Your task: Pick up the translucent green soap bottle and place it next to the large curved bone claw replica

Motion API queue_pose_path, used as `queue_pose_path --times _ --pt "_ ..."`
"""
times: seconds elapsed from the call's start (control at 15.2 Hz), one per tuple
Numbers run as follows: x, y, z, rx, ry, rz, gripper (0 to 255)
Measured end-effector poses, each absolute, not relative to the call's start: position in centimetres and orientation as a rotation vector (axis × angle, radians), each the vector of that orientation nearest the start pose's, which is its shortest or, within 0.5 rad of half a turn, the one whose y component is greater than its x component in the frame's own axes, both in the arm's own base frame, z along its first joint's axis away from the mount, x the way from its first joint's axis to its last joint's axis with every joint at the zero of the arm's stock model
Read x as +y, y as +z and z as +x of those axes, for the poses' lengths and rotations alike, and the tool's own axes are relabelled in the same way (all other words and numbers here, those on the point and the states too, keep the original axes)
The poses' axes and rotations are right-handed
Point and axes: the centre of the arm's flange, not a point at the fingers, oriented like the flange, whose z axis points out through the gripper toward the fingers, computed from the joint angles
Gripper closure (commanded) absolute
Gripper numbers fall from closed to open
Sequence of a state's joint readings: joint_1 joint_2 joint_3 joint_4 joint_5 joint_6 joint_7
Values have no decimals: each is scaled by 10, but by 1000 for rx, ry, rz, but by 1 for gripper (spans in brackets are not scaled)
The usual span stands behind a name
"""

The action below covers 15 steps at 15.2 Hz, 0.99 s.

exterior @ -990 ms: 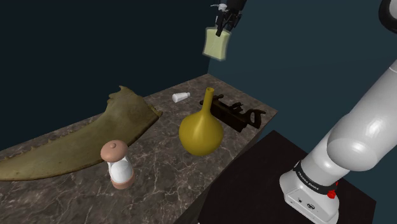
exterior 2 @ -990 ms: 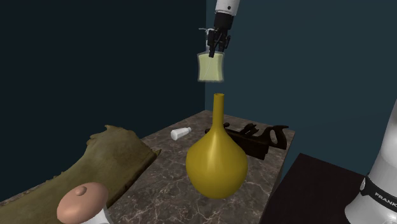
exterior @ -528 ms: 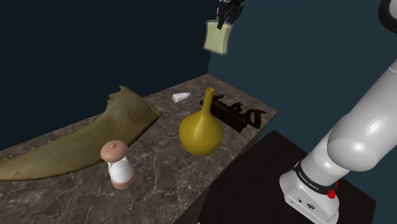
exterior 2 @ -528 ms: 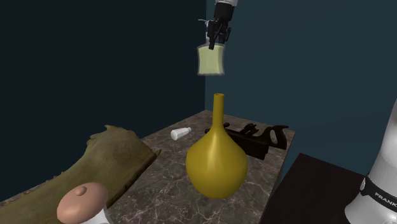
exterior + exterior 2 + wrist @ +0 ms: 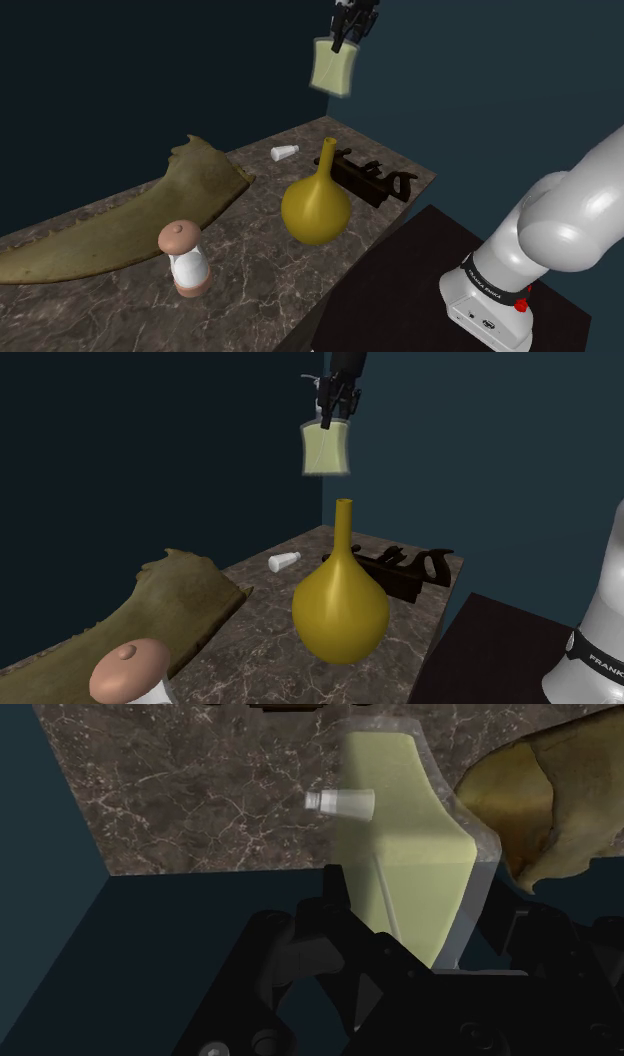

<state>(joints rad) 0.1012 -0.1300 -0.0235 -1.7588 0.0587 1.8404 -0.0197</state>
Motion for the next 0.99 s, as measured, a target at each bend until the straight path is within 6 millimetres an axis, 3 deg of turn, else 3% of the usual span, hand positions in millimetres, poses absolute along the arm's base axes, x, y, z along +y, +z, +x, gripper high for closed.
queue_pose_path --times 0.99 --pt "217 635 438 -134 -322 -3055 255"
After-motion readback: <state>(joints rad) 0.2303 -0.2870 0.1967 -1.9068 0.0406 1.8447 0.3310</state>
